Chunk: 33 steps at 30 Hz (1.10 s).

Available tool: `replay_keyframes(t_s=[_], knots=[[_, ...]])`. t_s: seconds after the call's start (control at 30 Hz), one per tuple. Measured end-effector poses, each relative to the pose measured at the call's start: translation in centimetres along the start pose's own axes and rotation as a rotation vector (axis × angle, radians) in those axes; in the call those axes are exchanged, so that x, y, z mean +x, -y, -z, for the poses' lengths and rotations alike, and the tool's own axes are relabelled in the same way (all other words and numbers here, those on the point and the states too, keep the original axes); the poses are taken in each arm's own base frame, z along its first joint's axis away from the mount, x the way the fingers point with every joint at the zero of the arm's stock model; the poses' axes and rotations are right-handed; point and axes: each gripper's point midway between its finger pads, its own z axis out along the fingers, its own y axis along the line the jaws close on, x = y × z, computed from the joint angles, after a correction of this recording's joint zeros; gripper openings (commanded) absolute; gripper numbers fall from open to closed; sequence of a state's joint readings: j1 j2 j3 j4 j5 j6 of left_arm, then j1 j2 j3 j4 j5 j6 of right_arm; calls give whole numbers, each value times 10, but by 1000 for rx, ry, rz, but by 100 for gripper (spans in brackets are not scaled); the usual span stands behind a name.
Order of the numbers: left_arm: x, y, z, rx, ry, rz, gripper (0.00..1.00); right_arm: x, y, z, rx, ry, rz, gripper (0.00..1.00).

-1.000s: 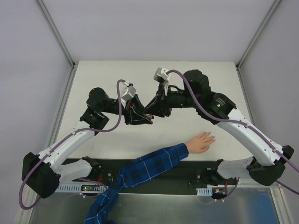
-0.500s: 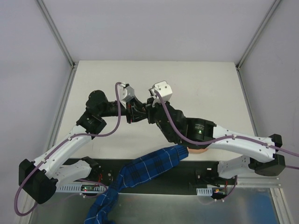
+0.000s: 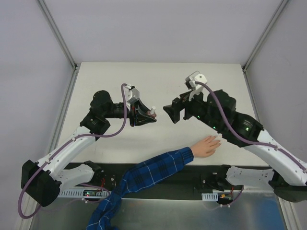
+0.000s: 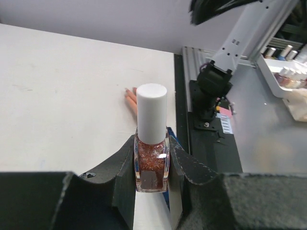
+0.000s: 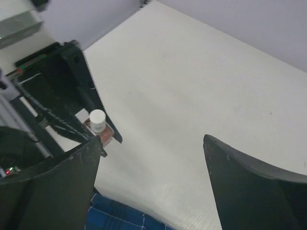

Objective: Paint the nails

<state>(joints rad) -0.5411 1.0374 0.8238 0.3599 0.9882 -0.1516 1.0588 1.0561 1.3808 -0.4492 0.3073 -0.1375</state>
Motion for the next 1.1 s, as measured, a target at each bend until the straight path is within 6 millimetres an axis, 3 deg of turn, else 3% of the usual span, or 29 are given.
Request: replay_keyframes(t_s=[0.17, 0.37, 0.4, 0.53, 0.7, 0.73, 0.83, 0.87, 1.03, 1.1], knots=[[2, 15, -3, 118, -14, 50, 0, -4, -27, 8, -271, -12, 40, 89], [4, 22, -6, 198, -24, 109, 0, 15, -57, -21, -462, -123, 29, 77], [3, 23, -6, 207, -25, 116, 0, 19, -59, -25, -478, -141, 24, 70], [1, 27, -6, 225, -21, 117, 0, 26, -65, -28, -535, -171, 5, 62], [0, 31, -6, 244, -22, 115, 0, 23, -72, -23, -595, -165, -6, 34], [0, 32, -6, 247, -23, 116, 0, 22, -74, -22, -605, -163, -11, 33], [0, 33, -6, 250, -23, 118, 0, 20, -76, -21, -620, -159, -14, 15], [-1, 33, -6, 251, -22, 115, 0, 20, -76, -22, -618, -159, -19, 1], [-5, 27, -6, 190, -3, 104, 0, 17, -69, -31, -549, -141, -52, 0], [-4, 13, -7, 97, 6, 93, 0, 15, -60, -42, -366, -102, -66, 0]])
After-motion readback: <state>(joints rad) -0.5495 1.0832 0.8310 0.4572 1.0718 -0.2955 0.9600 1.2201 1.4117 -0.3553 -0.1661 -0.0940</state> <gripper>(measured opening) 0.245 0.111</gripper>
